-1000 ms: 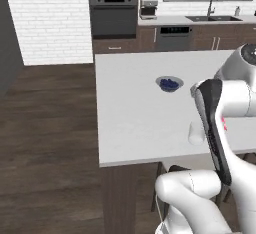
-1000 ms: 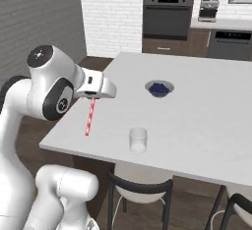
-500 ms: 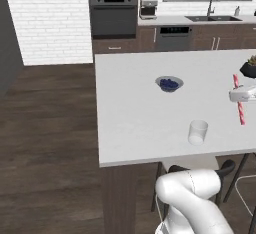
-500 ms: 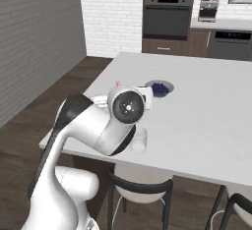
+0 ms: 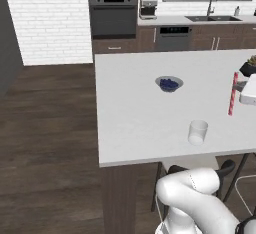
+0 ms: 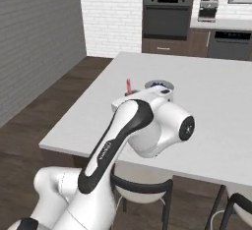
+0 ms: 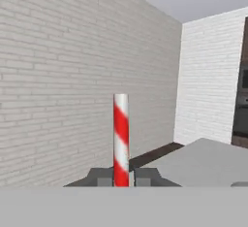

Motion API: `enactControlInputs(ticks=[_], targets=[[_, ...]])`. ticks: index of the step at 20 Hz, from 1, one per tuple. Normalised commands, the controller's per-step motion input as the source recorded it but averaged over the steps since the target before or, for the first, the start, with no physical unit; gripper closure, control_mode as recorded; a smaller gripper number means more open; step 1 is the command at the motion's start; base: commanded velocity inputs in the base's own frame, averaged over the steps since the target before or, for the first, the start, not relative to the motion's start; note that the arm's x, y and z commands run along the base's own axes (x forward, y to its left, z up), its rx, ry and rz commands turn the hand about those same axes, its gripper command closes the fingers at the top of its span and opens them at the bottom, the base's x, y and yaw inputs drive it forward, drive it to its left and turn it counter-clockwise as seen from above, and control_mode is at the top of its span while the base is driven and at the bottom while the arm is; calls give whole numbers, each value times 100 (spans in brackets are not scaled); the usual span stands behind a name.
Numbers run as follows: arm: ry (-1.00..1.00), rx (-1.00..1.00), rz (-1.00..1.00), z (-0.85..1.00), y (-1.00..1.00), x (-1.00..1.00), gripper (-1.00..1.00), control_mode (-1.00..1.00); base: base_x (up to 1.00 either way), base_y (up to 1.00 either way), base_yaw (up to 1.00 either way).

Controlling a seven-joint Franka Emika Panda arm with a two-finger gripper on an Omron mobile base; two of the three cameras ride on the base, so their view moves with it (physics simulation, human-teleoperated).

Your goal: Take a straw from the drawer in front and place it inside the glass cup on the dining counter.

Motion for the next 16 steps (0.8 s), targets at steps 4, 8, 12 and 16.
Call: enactControlInputs(ticks=[4,8,12,16], targets=[[-15,9,29,-10,0,32,100,-100,0,0,0],[-2,5,20,-33,0,40,100,-100,0,0,0],[3,0,11,-43,2,44,100,-100,0,0,0],[16,0,2,-49,3,43,100,-100,0,0,0]])
